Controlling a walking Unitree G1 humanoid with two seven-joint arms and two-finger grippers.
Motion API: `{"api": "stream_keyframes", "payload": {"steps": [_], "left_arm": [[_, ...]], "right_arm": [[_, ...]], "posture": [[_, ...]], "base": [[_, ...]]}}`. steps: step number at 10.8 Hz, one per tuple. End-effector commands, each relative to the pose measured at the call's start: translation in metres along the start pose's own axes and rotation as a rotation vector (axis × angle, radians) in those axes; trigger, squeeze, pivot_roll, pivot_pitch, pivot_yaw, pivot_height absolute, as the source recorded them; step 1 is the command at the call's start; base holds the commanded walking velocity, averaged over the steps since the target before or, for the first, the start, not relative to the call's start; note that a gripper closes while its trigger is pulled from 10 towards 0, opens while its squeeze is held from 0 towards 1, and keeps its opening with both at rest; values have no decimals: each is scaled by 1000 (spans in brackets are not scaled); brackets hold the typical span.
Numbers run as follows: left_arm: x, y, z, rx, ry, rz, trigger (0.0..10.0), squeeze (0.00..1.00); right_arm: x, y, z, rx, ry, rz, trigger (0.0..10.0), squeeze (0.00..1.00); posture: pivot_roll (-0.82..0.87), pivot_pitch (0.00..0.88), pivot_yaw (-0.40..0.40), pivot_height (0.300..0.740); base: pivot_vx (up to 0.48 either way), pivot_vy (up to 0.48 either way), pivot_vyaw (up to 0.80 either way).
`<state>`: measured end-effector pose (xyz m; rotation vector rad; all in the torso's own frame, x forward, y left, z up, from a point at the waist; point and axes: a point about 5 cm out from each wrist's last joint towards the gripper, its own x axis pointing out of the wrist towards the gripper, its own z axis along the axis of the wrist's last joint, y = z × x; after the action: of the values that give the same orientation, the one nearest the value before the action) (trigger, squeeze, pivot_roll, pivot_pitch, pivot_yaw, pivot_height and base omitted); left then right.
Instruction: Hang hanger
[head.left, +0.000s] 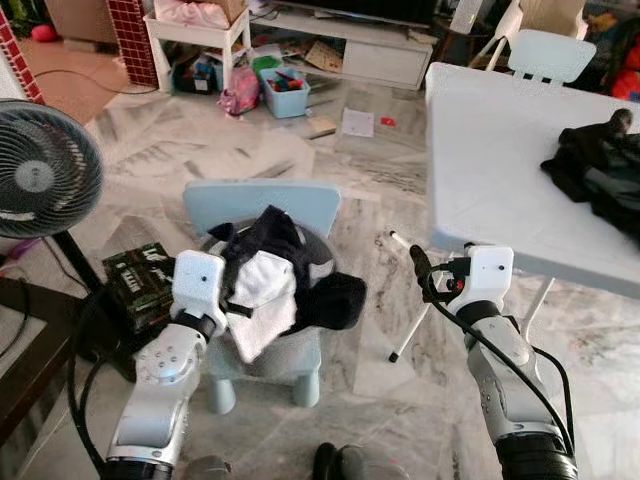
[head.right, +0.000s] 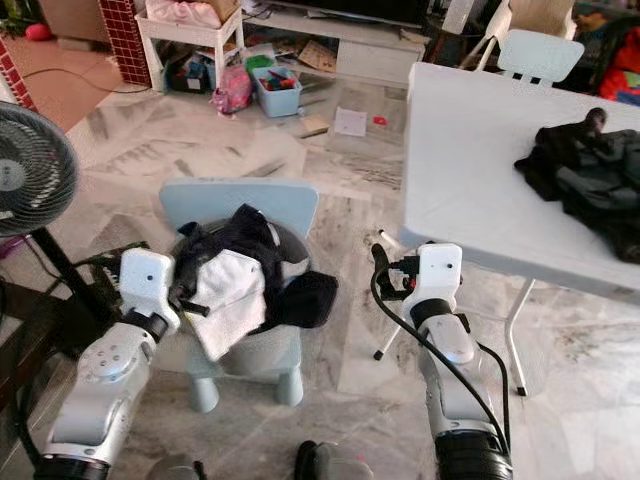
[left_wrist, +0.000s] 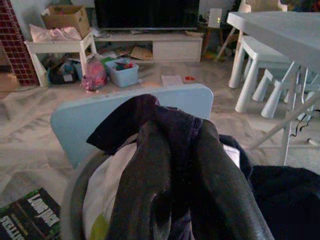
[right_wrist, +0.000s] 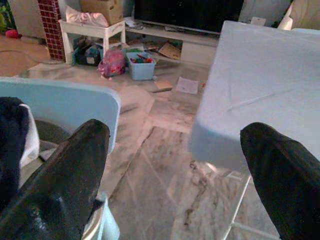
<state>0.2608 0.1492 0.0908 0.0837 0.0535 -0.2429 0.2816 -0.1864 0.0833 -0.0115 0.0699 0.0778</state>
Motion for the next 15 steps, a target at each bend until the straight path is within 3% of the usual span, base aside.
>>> {"api": "stream_keyframes", "payload": {"steps": [1, 6, 7, 12, 13, 14, 15], "left_arm": [[3, -6, 9, -8, -28, -22, 10000, 0], [2, -8, 8, -14, -11, -29, 10000, 0], [2, -8, 7, -54, -7, -21, 10000, 0], [7, -13, 21, -45, -45, -36, 10000, 0], [9, -17, 33, -57, -109, -64, 8745, 0], [10, -19, 37, -95, -123, -97, 0, 0], [11, -19, 38, -105, -110, -96, 10000, 0]], "right_arm": [[1, -5, 2, -11, -1, -22, 10000, 0], [1, -5, 1, -17, 1, -29, 10000, 0], [1, -6, 1, -18, 0, -30, 10000, 0], [1, -4, 1, -19, 3, -25, 10000, 0], [2, -4, 1, -19, 3, -24, 10000, 0], [2, -3, 0, -19, 4, -23, 10000, 0], [1, -3, 0, -21, 4, -19, 10000, 0]], "posture": [[-7, 74, -101, 740], [-10, 85, -100, 740], [-11, 87, -99, 740], [-11, 87, -100, 740], [-11, 87, -100, 740], [-12, 85, -97, 740], [-13, 83, -96, 740]], "base": [[0, -337, 0], [0, -361, 0], [0, 0, 0], [0, 0, 0], [0, 0, 0], [0, 0, 0], [0, 0, 0]]}}
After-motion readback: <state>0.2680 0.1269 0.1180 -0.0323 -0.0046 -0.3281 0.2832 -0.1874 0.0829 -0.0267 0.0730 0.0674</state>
